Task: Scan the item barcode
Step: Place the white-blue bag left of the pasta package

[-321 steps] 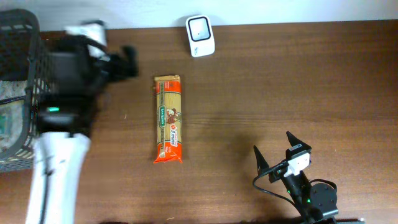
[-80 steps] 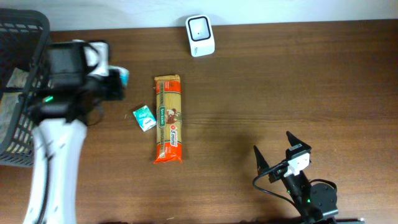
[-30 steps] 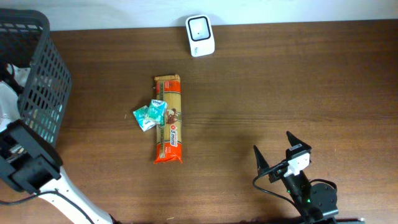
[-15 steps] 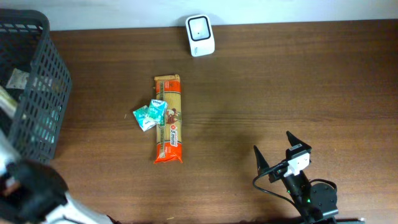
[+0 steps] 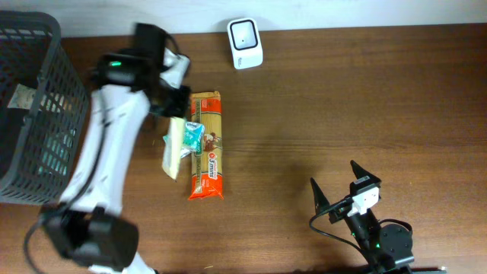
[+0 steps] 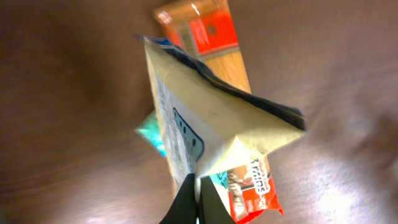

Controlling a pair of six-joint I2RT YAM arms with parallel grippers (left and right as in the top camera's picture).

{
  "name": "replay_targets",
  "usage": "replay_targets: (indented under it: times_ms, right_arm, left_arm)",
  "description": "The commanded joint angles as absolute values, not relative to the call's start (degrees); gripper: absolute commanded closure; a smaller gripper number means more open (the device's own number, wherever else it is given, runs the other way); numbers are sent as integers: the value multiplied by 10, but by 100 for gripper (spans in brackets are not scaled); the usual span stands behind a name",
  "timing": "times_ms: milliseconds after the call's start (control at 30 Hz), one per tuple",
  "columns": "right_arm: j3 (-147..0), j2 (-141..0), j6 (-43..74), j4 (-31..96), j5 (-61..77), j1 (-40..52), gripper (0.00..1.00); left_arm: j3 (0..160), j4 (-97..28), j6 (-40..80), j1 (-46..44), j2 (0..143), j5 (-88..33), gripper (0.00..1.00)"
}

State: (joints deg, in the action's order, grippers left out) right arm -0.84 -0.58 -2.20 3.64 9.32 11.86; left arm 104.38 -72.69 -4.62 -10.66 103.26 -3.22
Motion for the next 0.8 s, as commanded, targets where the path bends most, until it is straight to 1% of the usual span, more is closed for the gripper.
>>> replay_targets:
  times_ms: [0, 67, 100, 133, 167, 200, 267, 333, 400, 433, 500, 567, 633, 667, 733, 767]
  right_arm:
    - [-3, -2, -26, 37, 95, 124, 1]
    - [-3, -2, -26, 37, 95, 124, 1]
    - [-3, -2, -26, 37, 95, 124, 1]
    - [-3, -2, -26, 37, 95, 124, 1]
    - [-3, -2, -26, 37, 95, 124, 1]
    - [-3, -2, -26, 37, 95, 124, 1]
    - [-3, -2, -26, 37, 95, 124, 1]
    - [-3, -2, -26, 37, 95, 124, 1]
    - [-3, -2, -26, 37, 95, 124, 1]
    - [-3, -2, -26, 37, 95, 124, 1]
    - [-3, -2, -26, 37, 95, 124, 1]
    - [-3, -2, -26, 37, 95, 124, 1]
    - [-3, -2, -26, 37, 95, 124, 1]
    - [-3, -2, -26, 37, 95, 124, 1]
    - [-3, -2, -26, 37, 95, 124, 1]
    - [-3, -2, -26, 37, 95, 124, 1]
  left_arm:
    - [1019, -713, -32, -148, 1090, -37, 100]
    - [1019, -692, -32, -171, 1106, -37, 99]
    - [1023, -683, -32, -175, 1105, -37, 79]
    - [1038, -683, -32, -175, 1105, -44, 45]
    - [1058, -690, -32, -171, 1105, -57, 8]
    - [1102, -709, -32, -163, 1105, -65, 1]
    - [1181, -743, -32, -151, 1105, -65, 1]
    - [1332, -790, -33, -125, 1104, -60, 1]
    - [1489, -828, -32, -62, 1101, 34, 1]
    - [1528, -838, -32, -28, 1098, 44, 1]
    - [1584, -852, -32, 84, 1088, 45, 1]
    - [1578, -859, -4, 204, 1090, 44, 1]
    - [1532, -861, 22, 288, 1091, 43, 1]
    - [1490, -855, 33, 324, 1091, 43, 1]
    - [1412, -830, 32, 366, 1091, 39, 1]
    - [1343, -797, 17, 390, 1091, 16, 1]
